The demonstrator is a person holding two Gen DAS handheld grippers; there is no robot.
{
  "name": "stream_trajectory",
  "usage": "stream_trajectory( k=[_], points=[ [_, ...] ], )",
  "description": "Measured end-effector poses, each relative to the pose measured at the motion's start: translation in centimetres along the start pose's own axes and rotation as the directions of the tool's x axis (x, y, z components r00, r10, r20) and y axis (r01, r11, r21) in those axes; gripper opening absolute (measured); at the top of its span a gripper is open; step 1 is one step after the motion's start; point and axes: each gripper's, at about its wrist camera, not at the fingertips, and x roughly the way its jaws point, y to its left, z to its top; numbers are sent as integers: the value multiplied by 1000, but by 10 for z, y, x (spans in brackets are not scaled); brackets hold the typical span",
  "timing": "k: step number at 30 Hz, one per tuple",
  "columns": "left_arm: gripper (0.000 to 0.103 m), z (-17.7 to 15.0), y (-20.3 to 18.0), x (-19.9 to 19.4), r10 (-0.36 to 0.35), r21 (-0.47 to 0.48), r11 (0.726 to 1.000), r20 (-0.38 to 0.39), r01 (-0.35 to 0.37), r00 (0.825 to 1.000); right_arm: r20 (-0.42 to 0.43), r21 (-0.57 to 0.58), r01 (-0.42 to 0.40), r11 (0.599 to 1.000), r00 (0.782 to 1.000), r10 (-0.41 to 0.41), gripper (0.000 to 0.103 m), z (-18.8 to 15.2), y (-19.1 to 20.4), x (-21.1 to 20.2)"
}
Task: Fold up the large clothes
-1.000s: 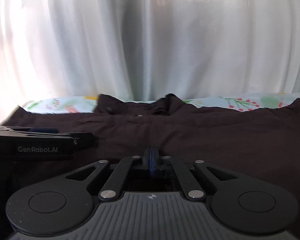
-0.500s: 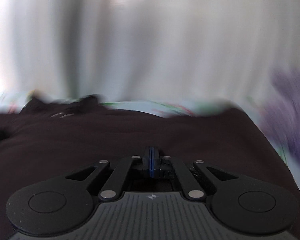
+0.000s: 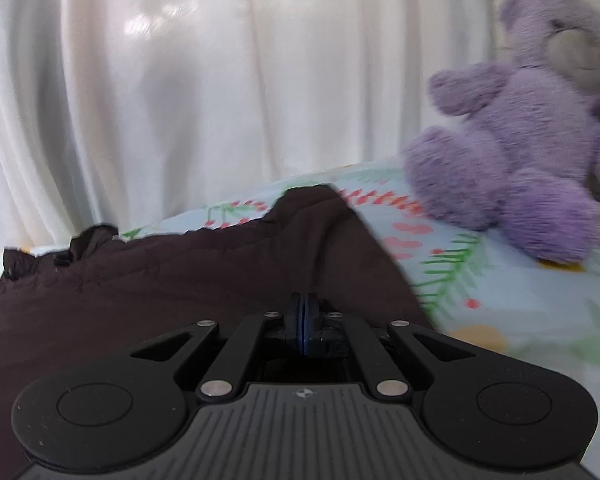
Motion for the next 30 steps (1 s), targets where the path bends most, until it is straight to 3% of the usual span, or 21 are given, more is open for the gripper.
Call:
stream_trajectory(
  k=[4,7,8,10,13,17,19,22,26,27,28,30],
  points=[
    [101,-13,56,-76,68,-112,992,34,-64,997,52,15,-115,993,992,114,4,-10,12,-53],
    [101,-32,91,-131,92,-198,976,24,-85,995,72,-31,-267,963,961,268,4,-20,50,-87],
    [102,-39,100,-143,102,-229,968,-4,-100,995,62,-37,-328,944,942,330,4,-23,65,-94],
    [102,-54,115,-155,93,-288,951,-90,-115,992,0,-68,-469,880,882,470,3,-33,103,-102],
    [102,-79,131,-158,23,-400,912,-163,-88,986,-109,-189,-581,791,813,572,3,-59,165,-108],
    [102,-92,141,-147,-146,-569,820,-114,55,983,-163,-271,-601,752,799,580,3,-83,207,-106],
    [102,-92,140,-135,-155,-600,798,-104,62,982,-197,-289,-611,737,791,579,3,-92,220,-104],
    [101,-89,139,-125,-152,-615,785,-69,78,986,-218,-324,-610,723,792,571,3,-103,232,-104],
    [80,-89,147,-116,-162,-672,735,-48,88,986,-230,-396,-573,718,819,526,3,-125,242,-100],
    [71,-91,150,-114,-181,-688,717,-36,107,983,-227,-409,-570,713,820,526,2,-128,242,-100],
    [70,-93,152,-112,-196,-704,700,-31,118,980,-225,-412,-570,711,820,527,2,-130,241,-100],
    [59,-93,154,-111,-201,-716,687,-24,123,979,-236,-391,-583,712,811,535,2,-129,238,-98]
  ],
)
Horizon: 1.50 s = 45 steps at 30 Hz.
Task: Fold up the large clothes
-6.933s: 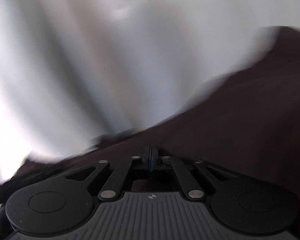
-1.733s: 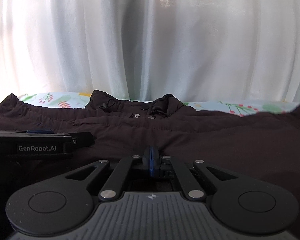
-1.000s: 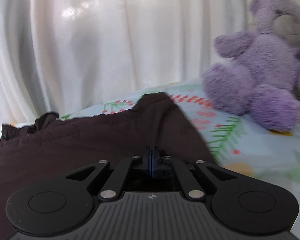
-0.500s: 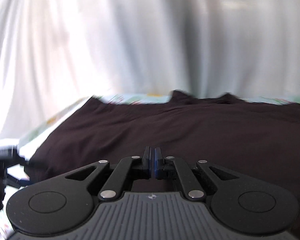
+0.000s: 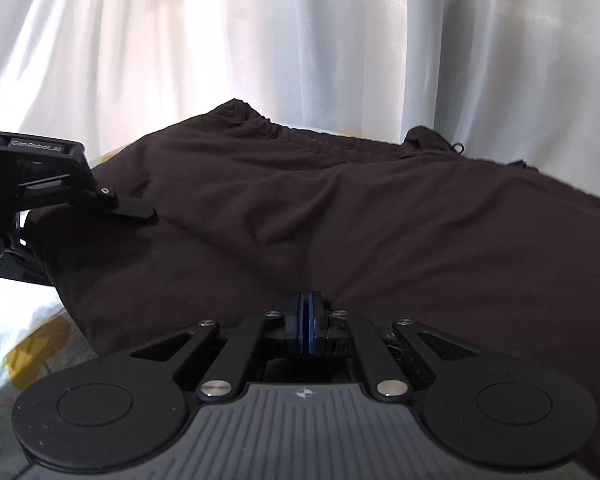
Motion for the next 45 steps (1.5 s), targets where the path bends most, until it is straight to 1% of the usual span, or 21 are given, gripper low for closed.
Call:
stream_trajectory(
  k=[3,5,8,11,13,15,17,19,21,23,25,27,28,32,35,37,39,41,42,44,45],
  points=[
    [51,-1,-11,-7,-8,29,1000,19,7,1000,-19,47,-23,999,1000,24,2,1,-5,-1],
    [50,-2,-26,-13,-9,84,996,36,6,999,-27,50,-25,998,999,26,2,0,-5,-3],
    [47,-5,-53,-22,-28,183,983,57,17,998,-24,64,-21,998,999,22,2,1,-3,-10],
    [47,-8,-77,-26,-28,278,961,73,6,997,-10,144,-19,989,1000,21,2,8,-7,-20],
    [47,-9,-83,-29,-35,296,955,81,10,996,27,152,1,988,1000,-5,2,17,-8,-21],
    [47,-10,-84,-31,-41,298,954,82,14,996,22,191,11,982,1000,-16,2,21,-11,-13],
    [47,-11,-85,-31,-44,309,951,82,16,996,14,223,-7,975,1000,4,1,22,-12,-4],
    [47,-13,-87,-29,-45,322,947,82,17,996,-22,254,-44,966,998,52,0,15,-9,9],
    [46,-14,-91,-28,-53,331,943,69,27,996,2,287,-74,955,997,77,0,-2,-11,12],
    [46,-19,-98,-22,-55,358,933,43,36,998,20,320,-117,940,993,117,0,-5,-20,14],
    [46,-27,-112,-20,-63,421,906,56,34,996,22,356,-145,923,989,147,0,-6,-26,13],
    [46,-33,-126,-17,-81,460,887,49,50,996,27,359,-156,920,987,157,0,-8,-26,10],
    [46,-37,-135,-15,-85,491,869,45,52,995,29,360,-159,919,987,160,0,-9,-25,8],
    [46,-63,-167,-3,-89,631,775,32,49,996,36,403,-216,889,975,221,0,-14,-34,0],
    [48,-84,-185,7,-94,715,697,17,54,995,23,454,-269,849,956,291,0,-14,-49,-12],
    [49,-94,-193,12,-104,751,657,0,69,995,85,503,-312,806,946,313,3,-19,-67,-37],
    [51,-102,-199,16,-95,788,612,-9,66,995,128,562,-321,762,944,303,5,-23,-90,-59],
    [52,-110,-200,21,-91,819,570,-16,66,996,174,632,-310,710,950,259,14,-28,-120,-82],
    [52,-115,-202,22,-90,832,551,-20,67,996,187,662,-307,684,951,246,23,-29,-133,-89],
    [53,-126,-207,26,-87,855,514,-28,69,996,229,715,-340,611,939,255,37,-29,-155,-101],
    [54,-131,-209,30,-85,870,488,-34,71,996,242,729,-357,584,933,268,53,-25,-164,-105]
  ],
)
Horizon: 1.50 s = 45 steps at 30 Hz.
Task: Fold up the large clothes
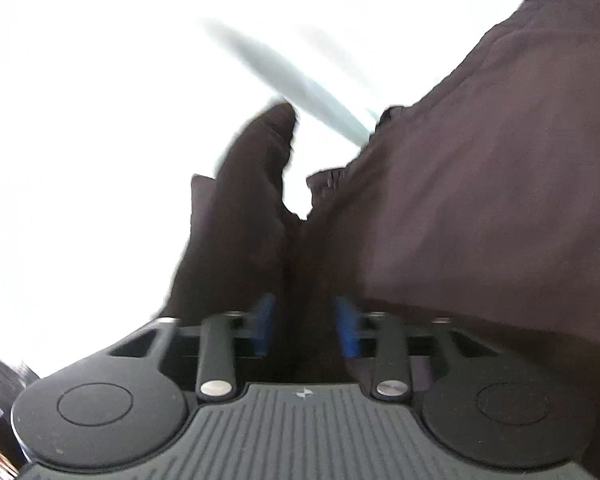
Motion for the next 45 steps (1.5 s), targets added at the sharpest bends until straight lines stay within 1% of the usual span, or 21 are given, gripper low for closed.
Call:
stream_trajectory(
  k=[1,4,7,11,12,14,16,18,21,23,25,26,29,32,34,36,39,40,41,42,45],
  points=[
    [55,-2,-5,4,-3,29,1000,-5,3,1000,-7,18,-23,1000,1000,23,67,7,1,-3],
    [58,-11,-21,17,-6,113,994,-23,8,1000,-50,26,-80,996,995,81,87,22,11,2],
    [61,-17,-30,25,-2,153,988,-28,6,1000,-109,24,-86,996,990,88,88,32,22,22],
    [64,-21,-27,26,-14,141,990,-25,18,1000,-186,-160,21,987,981,-51,87,30,54,57],
    [64,-21,-26,26,-17,136,991,-24,20,1000,-198,-209,40,977,977,-83,85,29,62,64],
    [66,-19,-23,23,-23,130,991,-21,26,1000,-220,-303,88,949,962,-159,71,26,76,76],
    [67,-20,-21,23,-33,128,991,-17,34,999,-219,-379,134,916,948,-230,37,22,86,86],
    [71,-21,-20,23,-28,119,992,-17,30,999,-207,-452,156,878,940,-273,32,20,92,89],
    [77,-22,-13,8,-28,61,998,-22,30,999,-165,-576,165,801,936,-312,31,10,104,80],
    [83,-28,-5,-12,-18,6,1000,-22,18,1000,-150,-614,169,771,934,-324,31,8,107,83],
    [86,-42,3,-28,31,-28,999,-46,-32,998,-151,-619,166,768,934,-324,31,9,108,83],
    [86,-49,8,-32,61,-45,997,-91,-65,994,-150,-625,163,764,935,-323,31,12,108,81],
    [84,-67,20,-27,47,-140,987,-200,-76,979,-125,-671,159,724,938,-322,32,10,112,87],
    [86,-67,20,-18,93,-147,982,-176,-119,980,-109,-691,156,706,943,-315,34,4,120,78],
    [86,-69,20,-5,130,-171,971,-207,-166,970,-108,-702,150,696,944,-311,34,5,117,81],
    [87,-74,26,3,120,-225,959,-233,-173,965,-118,-683,146,715,945,-306,36,8,113,82],
    [85,-83,43,5,55,-392,909,-231,-144,971,-163,-599,140,789,943,-291,34,19,101,88],
    [84,-83,46,4,42,-419,897,-232,-139,972,-180,-560,136,817,943,-280,32,21,99,88],
    [82,-86,45,0,35,-437,889,-233,-137,972,-180,-553,136,822,944,-277,31,22,100,88],
    [80,-87,44,-2,24,-456,881,-232,-131,972,-173,-576,138,805,943,-286,29,21,104,87],
    [82,-88,40,-1,39,-459,876,-233,-145,972,-107,-696,140,704,949,-295,22,7,128,81]
  ],
)
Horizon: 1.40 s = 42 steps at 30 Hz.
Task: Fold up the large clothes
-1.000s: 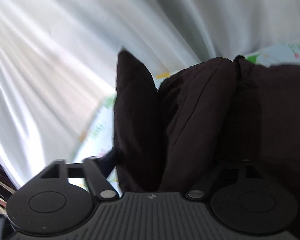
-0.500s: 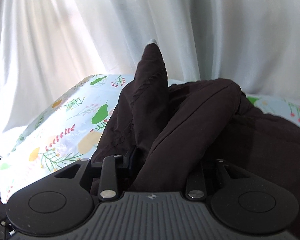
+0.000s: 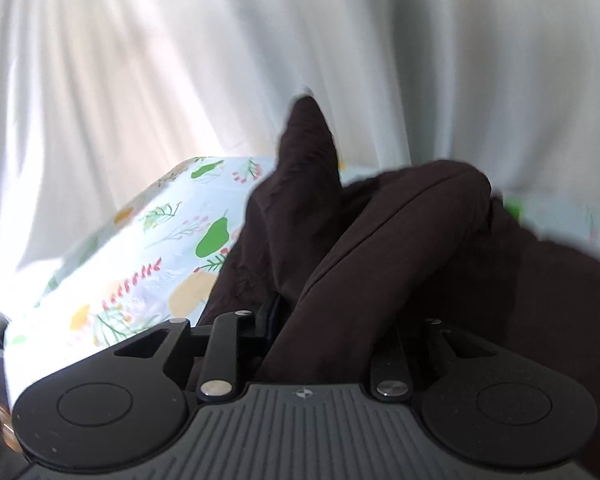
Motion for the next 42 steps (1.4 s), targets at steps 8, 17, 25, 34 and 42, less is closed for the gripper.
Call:
stream_trajectory(
  k=[8,17,25,34,42],
  points=[
    [72,-10,-12,-6,99,19,995,18,-99,995,107,-251,96,963,992,-72,15,12,54,-38],
    [68,-10,-40,-9,209,91,973,47,-212,977,150,-215,118,969,985,-87,15,20,29,-81],
    [74,-27,-67,-58,38,305,951,67,-57,997,109,-82,82,993,991,-73,15,12,-16,-77],
    [77,-36,-108,-28,-133,440,893,58,94,989,152,-180,130,975,983,-103,13,15,10,-93],
    [61,-36,-111,11,92,332,938,37,-99,995,219,-206,238,949,957,-192,9,9,6,-145]
  ],
)
